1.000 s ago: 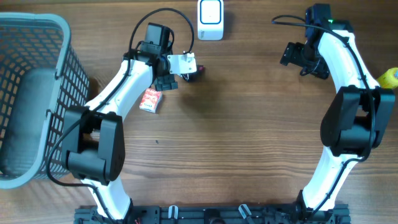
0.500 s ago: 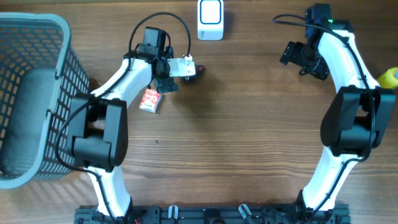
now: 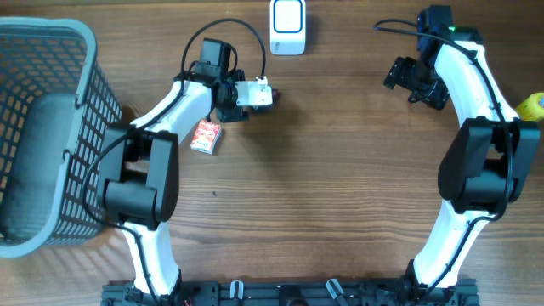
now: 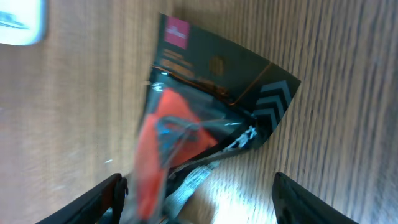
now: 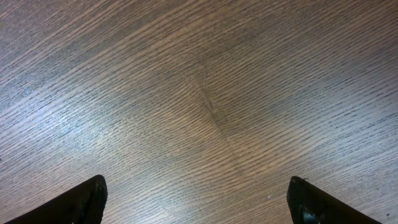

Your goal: Scan the item barcode

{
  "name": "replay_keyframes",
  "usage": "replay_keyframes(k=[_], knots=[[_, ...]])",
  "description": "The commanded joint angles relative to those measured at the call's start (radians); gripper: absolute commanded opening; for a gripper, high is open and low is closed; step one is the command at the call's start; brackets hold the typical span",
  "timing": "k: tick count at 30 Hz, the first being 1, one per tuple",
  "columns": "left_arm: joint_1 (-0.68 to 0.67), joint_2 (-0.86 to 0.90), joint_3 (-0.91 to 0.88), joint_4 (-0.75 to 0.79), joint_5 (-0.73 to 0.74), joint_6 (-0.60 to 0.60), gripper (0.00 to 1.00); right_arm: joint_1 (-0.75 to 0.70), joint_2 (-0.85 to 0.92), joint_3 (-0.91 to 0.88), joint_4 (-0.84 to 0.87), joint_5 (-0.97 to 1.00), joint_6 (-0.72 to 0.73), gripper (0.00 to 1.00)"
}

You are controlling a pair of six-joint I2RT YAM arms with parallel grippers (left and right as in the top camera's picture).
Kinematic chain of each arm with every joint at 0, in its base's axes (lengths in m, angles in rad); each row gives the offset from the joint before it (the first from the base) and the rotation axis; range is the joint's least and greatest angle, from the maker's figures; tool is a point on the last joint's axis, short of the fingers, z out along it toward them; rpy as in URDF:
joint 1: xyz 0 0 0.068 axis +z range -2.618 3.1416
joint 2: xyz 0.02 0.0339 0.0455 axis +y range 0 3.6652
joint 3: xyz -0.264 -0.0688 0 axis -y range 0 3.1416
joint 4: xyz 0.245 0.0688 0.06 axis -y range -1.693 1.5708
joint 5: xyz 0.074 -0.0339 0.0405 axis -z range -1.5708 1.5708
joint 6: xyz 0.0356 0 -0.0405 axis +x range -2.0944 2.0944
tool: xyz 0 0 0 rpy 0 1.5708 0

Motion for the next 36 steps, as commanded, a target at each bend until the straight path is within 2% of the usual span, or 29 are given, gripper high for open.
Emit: replay_keyframes(k=[1, 9, 13, 20, 22, 26, 29, 33, 36], knots=[[-0.004, 0.054, 0.006, 0.032, 0.024, 0.009, 0.72, 0.008, -0.027, -0.009, -0.005, -0.01, 0.015, 0.92], [-0.003, 0.065, 0.006, 0.109, 0.023, 0.008, 0.54, 0.008, -0.027, -0.009, 0.0, -0.028, 0.041, 0.91], [-0.003, 0.065, 0.006, 0.109, 0.008, 0.008, 0.49, 0.008, -0.027, -0.009, 0.0, -0.028, 0.041, 0.91], [-0.004, 0.064, 0.006, 0.113, 0.008, 0.008, 0.26, 0.008, -0.027, -0.009, 0.0, -0.028, 0.041, 0.91], [-0.005, 0.064, 0.006, 0.113, 0.008, 0.008, 0.16, 0.008, -0.027, -0.009, 0.0, -0.028, 0.041, 0.91], [-0.01, 0.064, 0.006, 0.113, 0.008, -0.007, 0.06, 0.008, -0.027, -0.009, 0.0, -0.028, 0.041, 0.91], [-0.012, 0.064, 0.006, 0.115, 0.008, -0.024, 0.04, 0.008, -0.027, -0.009, 0.0, -0.028, 0.041, 0.92], [-0.023, 0.061, 0.006, 0.126, 0.008, -0.127, 0.04, 0.008, -0.027, -0.009, 0.0, -0.028, 0.04, 0.92], [-0.037, 0.055, 0.006, 0.172, 0.008, -0.259, 0.04, 0.008, -0.027, -0.009, 0.0, -0.028, 0.04, 0.91]])
